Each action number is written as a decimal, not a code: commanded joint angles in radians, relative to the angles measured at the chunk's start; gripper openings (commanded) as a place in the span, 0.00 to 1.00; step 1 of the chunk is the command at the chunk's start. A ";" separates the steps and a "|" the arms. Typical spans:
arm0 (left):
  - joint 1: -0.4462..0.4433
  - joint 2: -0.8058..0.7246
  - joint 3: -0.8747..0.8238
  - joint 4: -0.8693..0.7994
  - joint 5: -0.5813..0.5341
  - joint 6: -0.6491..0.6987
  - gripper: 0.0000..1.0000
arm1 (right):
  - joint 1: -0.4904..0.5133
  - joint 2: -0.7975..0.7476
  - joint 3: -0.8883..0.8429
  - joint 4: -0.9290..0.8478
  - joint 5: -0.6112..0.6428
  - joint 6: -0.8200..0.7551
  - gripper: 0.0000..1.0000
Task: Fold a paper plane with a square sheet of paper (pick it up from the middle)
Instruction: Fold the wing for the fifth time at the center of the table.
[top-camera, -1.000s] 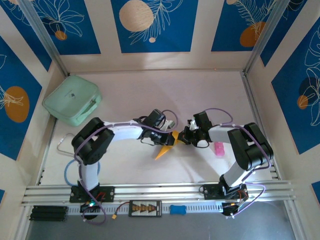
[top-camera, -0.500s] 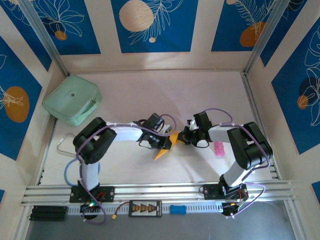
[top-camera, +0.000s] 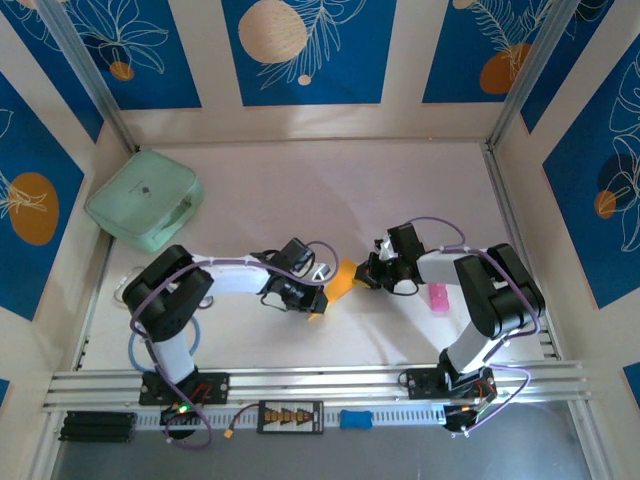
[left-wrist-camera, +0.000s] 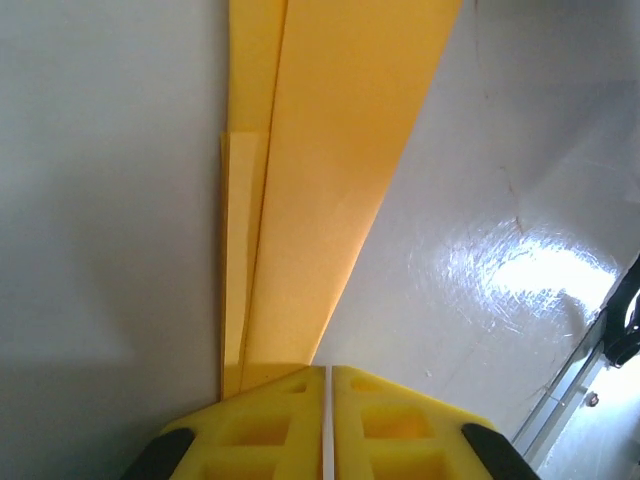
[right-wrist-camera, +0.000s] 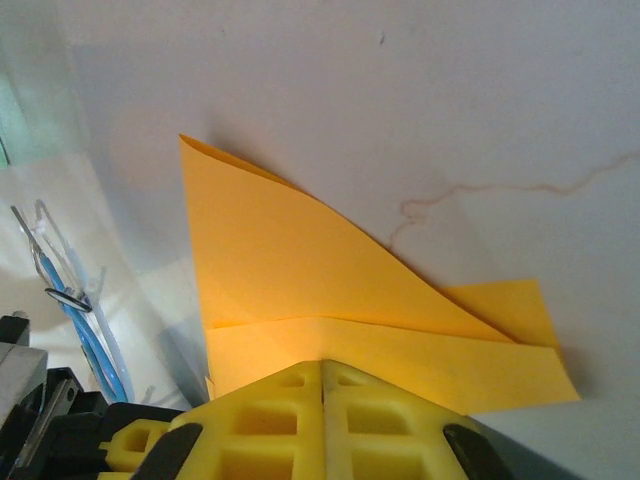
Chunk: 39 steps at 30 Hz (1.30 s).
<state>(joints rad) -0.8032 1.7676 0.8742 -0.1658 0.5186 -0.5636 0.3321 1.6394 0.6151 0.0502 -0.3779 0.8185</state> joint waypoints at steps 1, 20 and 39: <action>-0.001 -0.017 -0.016 -0.074 -0.041 0.034 0.11 | -0.015 0.021 -0.017 -0.071 0.062 -0.021 0.03; -0.001 0.087 0.138 0.007 0.030 -0.017 0.09 | -0.017 0.030 -0.011 -0.075 0.050 -0.025 0.03; -0.001 -0.082 0.003 -0.005 -0.025 0.003 0.08 | -0.034 0.016 -0.004 -0.071 0.014 -0.047 0.04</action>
<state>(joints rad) -0.8032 1.7298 0.8703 -0.1680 0.5106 -0.5694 0.3096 1.6394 0.6151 0.0395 -0.3935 0.7921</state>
